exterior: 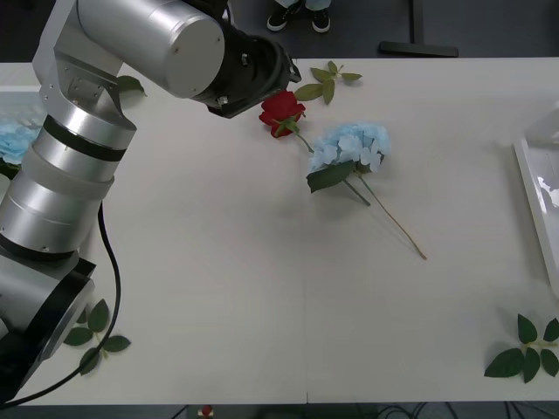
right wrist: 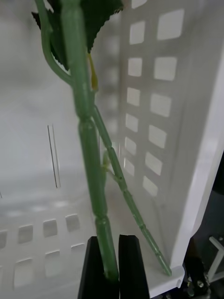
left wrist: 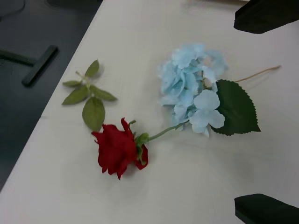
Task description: Place the red flowers into the right box and the blue flowers into the left box. If a person shows an open palm, hand one flower to the person first, then continue sorting.
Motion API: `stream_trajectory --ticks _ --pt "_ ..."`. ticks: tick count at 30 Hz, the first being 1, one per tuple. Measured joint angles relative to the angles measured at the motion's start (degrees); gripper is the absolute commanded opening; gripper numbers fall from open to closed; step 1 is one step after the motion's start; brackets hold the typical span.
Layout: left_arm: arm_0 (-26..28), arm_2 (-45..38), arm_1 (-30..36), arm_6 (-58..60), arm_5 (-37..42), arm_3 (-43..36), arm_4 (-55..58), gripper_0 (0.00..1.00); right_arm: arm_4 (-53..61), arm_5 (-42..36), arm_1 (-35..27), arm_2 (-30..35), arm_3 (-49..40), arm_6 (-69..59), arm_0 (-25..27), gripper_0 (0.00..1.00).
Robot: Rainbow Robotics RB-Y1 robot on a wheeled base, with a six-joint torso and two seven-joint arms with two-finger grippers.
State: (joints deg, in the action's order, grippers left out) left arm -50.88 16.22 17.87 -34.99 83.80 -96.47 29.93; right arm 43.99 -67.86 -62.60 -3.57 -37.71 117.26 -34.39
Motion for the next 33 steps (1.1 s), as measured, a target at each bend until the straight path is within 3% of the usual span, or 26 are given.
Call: stream_trajectory --ticks 1,3,10,15,25,29,33 --pt "-0.71 0.77 -0.01 2.74 -0.04 1.33 -0.64 1.0 0.37 0.01 0.0 -1.19 -0.07 0.01 0.0 0.7" --pt "-2.15 1.83 -0.12 5.88 -0.29 4.22 -1.15 1.0 1.47 0.2 0.0 -3.36 -0.23 0.03 0.0 0.79" --pt "-6.39 2.12 -2.18 5.81 -1.97 15.19 -1.22 1.0 2.51 0.32 0.01 -2.81 -1.37 0.1 0.02 0.8" --pt "-9.63 3.46 -3.61 13.08 -4.48 22.54 -3.21 1.0 7.43 -3.31 0.01 -1.72 -4.53 0.18 0.02 0.8" --pt "-15.61 7.33 -6.98 15.84 -11.68 39.98 -5.84 1.0 17.61 -18.58 0.01 -1.35 -31.09 0.61 0.09 0.8" --pt "-16.95 7.72 -8.22 15.84 -16.02 46.12 -5.84 1.0 20.84 -20.01 0.01 -2.14 -40.57 -10.47 0.04 0.8" --pt "-18.53 10.45 -9.29 15.84 -18.29 51.33 -5.9 1.0 22.57 -18.14 0.01 -7.44 -48.17 -28.63 0.03 0.8"
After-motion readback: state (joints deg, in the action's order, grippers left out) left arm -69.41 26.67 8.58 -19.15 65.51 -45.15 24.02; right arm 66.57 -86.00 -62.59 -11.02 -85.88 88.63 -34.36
